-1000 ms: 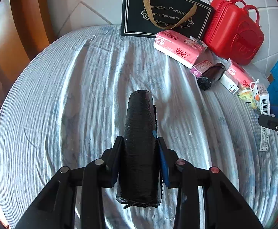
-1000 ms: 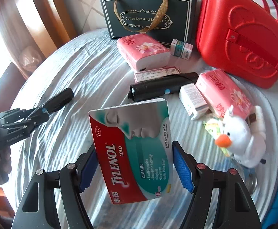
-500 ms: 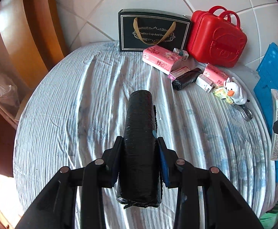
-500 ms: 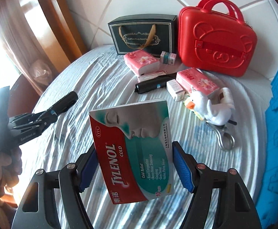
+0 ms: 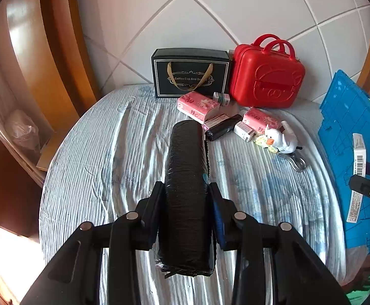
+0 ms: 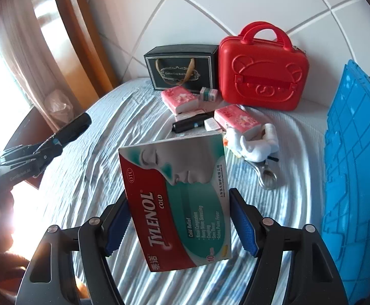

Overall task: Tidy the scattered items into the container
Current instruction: 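Lift the black case and Tylenol box and carry both over the blue bin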

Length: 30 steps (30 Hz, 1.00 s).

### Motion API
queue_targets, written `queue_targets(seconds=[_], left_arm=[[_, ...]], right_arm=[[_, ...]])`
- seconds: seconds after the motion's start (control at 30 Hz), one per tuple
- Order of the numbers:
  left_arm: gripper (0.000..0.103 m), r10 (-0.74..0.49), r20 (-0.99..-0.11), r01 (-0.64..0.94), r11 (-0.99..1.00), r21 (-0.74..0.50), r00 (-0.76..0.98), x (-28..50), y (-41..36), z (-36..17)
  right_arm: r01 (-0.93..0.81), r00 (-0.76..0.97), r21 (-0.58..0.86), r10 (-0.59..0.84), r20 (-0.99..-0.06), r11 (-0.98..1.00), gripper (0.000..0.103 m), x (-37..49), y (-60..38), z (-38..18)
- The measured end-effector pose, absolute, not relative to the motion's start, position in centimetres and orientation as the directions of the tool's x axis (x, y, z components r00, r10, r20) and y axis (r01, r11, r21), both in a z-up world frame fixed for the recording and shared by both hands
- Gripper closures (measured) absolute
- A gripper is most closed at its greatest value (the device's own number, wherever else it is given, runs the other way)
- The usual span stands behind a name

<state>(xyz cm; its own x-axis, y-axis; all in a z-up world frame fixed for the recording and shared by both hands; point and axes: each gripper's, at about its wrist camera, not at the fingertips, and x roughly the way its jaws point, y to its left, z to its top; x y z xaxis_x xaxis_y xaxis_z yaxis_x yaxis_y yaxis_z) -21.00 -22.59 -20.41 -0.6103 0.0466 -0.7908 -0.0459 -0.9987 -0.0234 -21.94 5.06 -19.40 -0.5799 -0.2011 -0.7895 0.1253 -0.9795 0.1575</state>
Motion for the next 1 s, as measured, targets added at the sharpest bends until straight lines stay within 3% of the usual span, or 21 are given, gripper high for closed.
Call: queue_targets(seconds=[0.57,1.0], left_arm=[[0.069,0.007,-0.715,-0.024,-1.0,0.014,-0.7,-16.5,-16.3,-12.3],[0.069,0.078,-0.664,-0.11,-0.994,0.006,-0.744,-14.8,-8.3,-7.4]], right_arm=[[0.171,-0.656,0.156,-0.231,-0.719,-0.973,0.03,-16.0,10.5,-12.6],[0.158,-0.722,0.15,-0.218,-0.657,-0.976,0.03,-11.5,16.5,-7.9]])
